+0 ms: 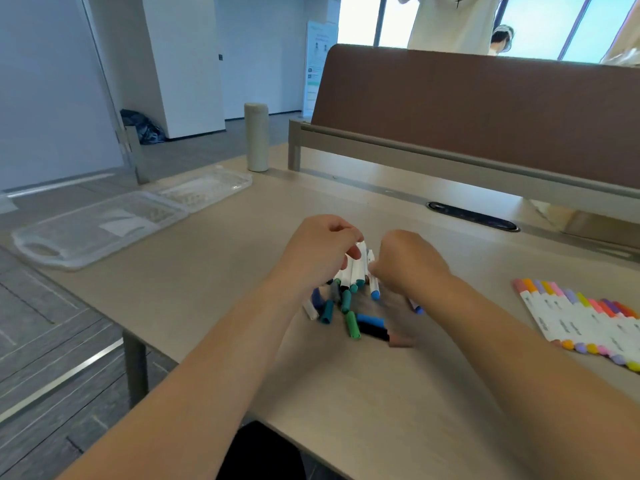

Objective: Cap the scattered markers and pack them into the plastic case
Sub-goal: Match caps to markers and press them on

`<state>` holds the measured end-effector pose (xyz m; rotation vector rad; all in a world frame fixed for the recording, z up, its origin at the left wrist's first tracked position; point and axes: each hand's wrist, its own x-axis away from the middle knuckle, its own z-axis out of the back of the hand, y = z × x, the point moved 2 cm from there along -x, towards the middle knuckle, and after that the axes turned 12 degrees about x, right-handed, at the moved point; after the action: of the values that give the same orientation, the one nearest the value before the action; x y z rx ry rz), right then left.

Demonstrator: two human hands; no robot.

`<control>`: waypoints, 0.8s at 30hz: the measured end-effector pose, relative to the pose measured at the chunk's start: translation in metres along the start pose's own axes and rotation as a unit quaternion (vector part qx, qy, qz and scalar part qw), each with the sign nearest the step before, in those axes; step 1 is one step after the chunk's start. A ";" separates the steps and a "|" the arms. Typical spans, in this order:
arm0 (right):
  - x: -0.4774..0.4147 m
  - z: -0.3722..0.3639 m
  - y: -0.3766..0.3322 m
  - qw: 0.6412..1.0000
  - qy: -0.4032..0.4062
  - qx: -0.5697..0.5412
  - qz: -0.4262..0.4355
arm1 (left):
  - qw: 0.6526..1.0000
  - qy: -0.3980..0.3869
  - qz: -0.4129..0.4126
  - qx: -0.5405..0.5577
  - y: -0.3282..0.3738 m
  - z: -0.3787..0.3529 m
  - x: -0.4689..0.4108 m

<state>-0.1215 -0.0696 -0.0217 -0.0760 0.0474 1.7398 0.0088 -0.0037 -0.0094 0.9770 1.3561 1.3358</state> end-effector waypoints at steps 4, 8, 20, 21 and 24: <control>0.000 0.002 -0.007 0.998 -0.058 0.013 0.005 | 1.000 0.007 0.004 0.000 -0.001 0.006 0.002; 0.001 0.007 -0.010 0.996 -0.088 0.025 0.001 | 0.999 0.012 0.001 -0.032 -0.001 0.012 0.006; 0.055 0.034 0.021 0.972 -0.134 -0.194 -0.011 | 0.921 -0.123 -0.013 -0.368 -0.005 -0.015 0.033; 0.057 0.033 0.024 0.968 -0.128 -0.216 -0.008 | 0.912 -0.136 -0.014 -0.388 -0.005 -0.017 0.035; 0.058 0.029 0.032 0.961 -0.107 -0.255 -0.007 | 0.886 -0.166 -0.018 -0.433 -0.004 -0.024 0.040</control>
<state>-0.1630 -0.0160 0.0021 -0.2648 -0.5609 1.6999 -0.0233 0.0295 -0.0183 0.5064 0.4065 1.4491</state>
